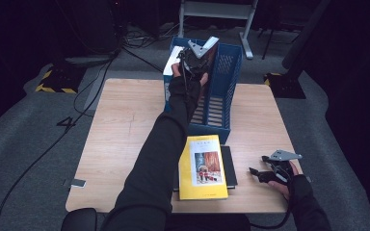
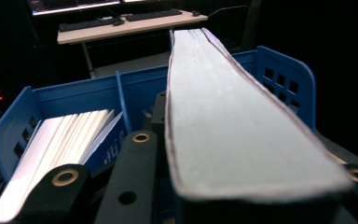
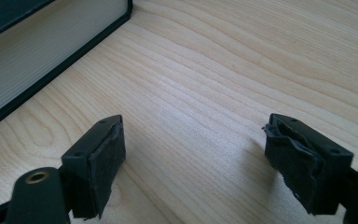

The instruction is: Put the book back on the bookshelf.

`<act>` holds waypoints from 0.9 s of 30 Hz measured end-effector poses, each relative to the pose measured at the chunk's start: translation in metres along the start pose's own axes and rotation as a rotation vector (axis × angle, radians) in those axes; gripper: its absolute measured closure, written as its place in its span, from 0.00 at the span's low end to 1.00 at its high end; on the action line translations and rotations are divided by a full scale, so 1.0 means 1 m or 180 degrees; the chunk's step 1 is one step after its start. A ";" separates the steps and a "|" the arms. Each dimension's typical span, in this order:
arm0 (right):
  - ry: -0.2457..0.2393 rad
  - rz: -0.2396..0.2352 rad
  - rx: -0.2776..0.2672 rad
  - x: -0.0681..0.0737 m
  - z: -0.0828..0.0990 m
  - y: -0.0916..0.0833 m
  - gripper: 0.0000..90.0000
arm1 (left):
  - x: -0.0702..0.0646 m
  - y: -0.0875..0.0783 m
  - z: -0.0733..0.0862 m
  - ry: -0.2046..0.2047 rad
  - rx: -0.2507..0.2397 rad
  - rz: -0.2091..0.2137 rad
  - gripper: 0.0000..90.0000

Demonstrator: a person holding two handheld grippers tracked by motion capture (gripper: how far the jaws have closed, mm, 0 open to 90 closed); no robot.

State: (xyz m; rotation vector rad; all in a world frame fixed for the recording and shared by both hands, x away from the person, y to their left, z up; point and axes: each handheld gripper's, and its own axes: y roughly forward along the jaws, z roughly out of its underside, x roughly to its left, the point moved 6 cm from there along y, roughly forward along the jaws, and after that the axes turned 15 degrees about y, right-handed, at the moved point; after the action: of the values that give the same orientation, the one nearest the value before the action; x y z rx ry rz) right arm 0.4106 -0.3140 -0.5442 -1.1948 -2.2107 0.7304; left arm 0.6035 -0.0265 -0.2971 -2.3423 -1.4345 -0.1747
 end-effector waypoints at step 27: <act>-0.0020 -0.0010 0.0005 0.000 0.001 0.000 0.23 | -0.004 0.016 0.028 -0.0242 0.0029 -0.0144 0.82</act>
State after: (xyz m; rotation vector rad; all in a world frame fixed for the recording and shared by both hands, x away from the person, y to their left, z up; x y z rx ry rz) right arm 0.4098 -0.3142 -0.5443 -1.1895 -2.2162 0.7356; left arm 0.6129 -0.0250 -0.3283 -2.3334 -1.5216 -0.0922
